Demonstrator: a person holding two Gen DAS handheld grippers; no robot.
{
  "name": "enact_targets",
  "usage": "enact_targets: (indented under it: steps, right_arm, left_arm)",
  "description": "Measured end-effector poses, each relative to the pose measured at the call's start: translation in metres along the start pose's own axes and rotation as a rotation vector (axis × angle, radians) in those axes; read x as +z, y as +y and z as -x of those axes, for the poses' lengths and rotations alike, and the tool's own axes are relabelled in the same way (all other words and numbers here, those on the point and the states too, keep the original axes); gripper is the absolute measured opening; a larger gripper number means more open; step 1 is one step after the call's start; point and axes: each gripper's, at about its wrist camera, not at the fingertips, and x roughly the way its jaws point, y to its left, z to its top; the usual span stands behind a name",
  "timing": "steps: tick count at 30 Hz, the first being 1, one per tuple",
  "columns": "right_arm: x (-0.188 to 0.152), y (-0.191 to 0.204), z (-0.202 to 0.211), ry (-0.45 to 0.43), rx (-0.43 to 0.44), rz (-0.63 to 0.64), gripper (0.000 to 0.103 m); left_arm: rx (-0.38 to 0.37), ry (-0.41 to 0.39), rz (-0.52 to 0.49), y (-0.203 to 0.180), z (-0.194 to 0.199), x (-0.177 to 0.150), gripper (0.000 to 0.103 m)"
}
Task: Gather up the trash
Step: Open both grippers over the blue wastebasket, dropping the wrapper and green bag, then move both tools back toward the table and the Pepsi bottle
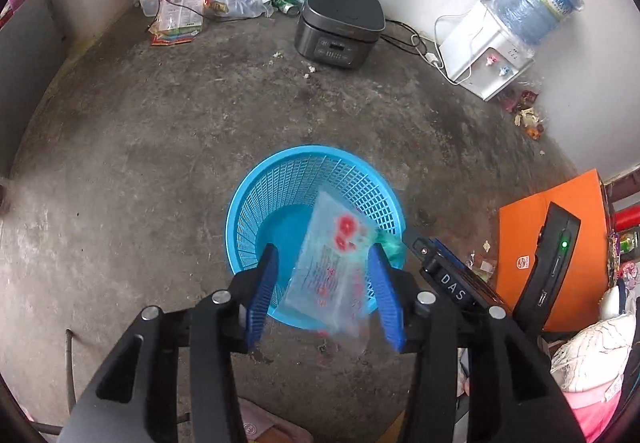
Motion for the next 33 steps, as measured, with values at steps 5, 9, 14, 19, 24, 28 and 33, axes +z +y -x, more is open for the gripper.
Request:
enact_targets:
  steps: [5, 9, 14, 19, 24, 28, 33]
  right_arm:
    - [-0.011, 0.000, 0.024, -0.038, 0.031, 0.008, 0.046]
    - [-0.016, 0.014, 0.050, -0.090, 0.065, 0.062, 0.047]
    - [-0.022, 0.054, 0.100, -0.208, 0.128, 0.213, 0.057]
    - [-0.043, 0.102, 0.157, -0.346, 0.218, 0.397, 0.075]
    - [-0.078, 0.145, 0.205, -0.468, 0.292, 0.572, 0.093]
    - [-0.110, 0.170, 0.238, -0.601, 0.325, 0.702, 0.095]
    - [-0.139, 0.191, 0.257, -0.595, 0.429, 0.848, 0.095]
  left_arm:
    - [0.002, -0.048, -0.006, 0.004, 0.026, -0.010, 0.052]
    - [-0.011, -0.147, 0.020, 0.011, 0.075, -0.017, 0.056]
    - [-0.034, -0.333, 0.036, 0.023, 0.162, -0.045, 0.069]
    - [-0.019, -0.498, 0.047, 0.045, 0.245, -0.096, 0.088]
    - [0.012, -0.659, 0.094, 0.075, 0.320, -0.162, 0.097]
    - [0.071, -0.764, 0.161, 0.101, 0.369, -0.220, 0.097]
    - [0.185, -0.826, 0.222, 0.127, 0.407, -0.286, 0.097]
